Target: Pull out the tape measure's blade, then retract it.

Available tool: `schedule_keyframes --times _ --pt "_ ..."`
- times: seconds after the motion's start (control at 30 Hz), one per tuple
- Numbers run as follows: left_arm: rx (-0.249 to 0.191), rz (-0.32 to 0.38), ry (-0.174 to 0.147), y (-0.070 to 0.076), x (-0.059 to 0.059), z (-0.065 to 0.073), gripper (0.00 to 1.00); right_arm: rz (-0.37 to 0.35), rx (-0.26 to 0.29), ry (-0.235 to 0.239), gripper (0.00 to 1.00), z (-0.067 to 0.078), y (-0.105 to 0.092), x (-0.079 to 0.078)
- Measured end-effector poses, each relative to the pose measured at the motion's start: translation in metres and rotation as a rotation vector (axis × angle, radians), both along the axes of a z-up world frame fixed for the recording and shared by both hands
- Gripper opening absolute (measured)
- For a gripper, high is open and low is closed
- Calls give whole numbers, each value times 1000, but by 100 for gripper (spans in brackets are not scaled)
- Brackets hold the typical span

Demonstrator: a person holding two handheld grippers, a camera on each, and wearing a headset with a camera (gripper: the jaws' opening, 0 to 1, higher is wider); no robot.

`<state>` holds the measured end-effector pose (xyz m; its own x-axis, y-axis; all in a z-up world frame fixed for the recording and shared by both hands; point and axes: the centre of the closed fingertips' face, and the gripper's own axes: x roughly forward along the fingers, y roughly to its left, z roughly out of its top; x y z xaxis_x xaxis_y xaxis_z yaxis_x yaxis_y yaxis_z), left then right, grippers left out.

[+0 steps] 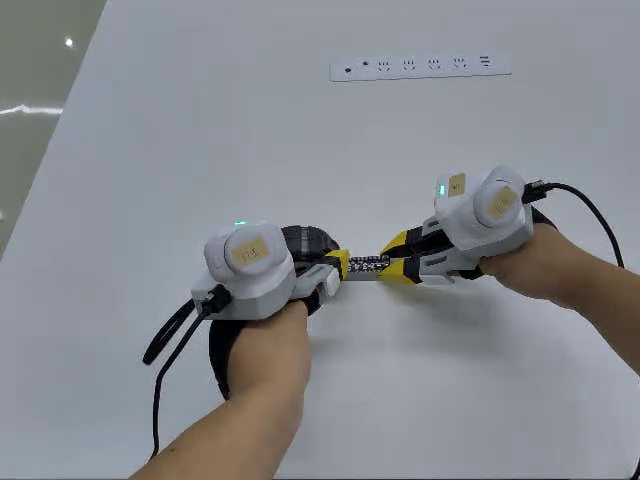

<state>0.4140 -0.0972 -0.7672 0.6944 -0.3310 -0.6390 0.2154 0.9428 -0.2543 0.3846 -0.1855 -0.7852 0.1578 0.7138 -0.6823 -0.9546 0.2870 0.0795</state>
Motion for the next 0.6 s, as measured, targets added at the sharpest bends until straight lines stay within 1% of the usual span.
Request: schedule_keyframes --times 0.13,0.3,0.6 --pt "0 -6 11 1 0 -1 58 -3 4 1 9 0 0 0" --pt "1 -9 16 1 -1 -1 58 -4 5 1 9 1 1 -1" --pt "-5 -10 16 0 -1 0 57 -4 19 11 9 1 7 0"
